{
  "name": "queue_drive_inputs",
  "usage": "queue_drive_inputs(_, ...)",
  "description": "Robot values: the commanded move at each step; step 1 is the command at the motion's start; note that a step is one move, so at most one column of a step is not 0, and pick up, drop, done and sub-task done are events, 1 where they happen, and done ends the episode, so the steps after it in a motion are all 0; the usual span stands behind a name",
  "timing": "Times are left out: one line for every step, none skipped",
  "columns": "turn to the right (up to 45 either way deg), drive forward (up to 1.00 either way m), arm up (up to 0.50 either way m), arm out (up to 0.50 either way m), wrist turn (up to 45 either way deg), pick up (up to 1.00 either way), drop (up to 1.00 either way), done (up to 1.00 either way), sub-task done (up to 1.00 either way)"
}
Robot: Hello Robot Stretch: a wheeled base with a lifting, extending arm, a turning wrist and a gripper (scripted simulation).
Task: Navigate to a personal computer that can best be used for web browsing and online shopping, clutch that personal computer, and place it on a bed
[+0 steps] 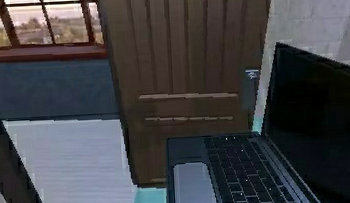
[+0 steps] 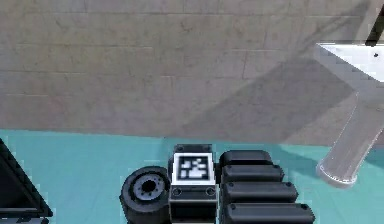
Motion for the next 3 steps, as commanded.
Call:
queue_drive_inputs(0.0, 0.7, 0.0, 0.0, 0.0, 0.0, 0.0, 0.0, 0.0)
queue_drive_inputs(-9.0, 0.0, 0.0, 0.0, 0.0, 0.0, 0.0, 0.0, 0.0)
queue_drive_inputs(0.0, 0.1, 0.0, 0.0, 0.0, 0.0, 0.0, 0.0, 0.0)
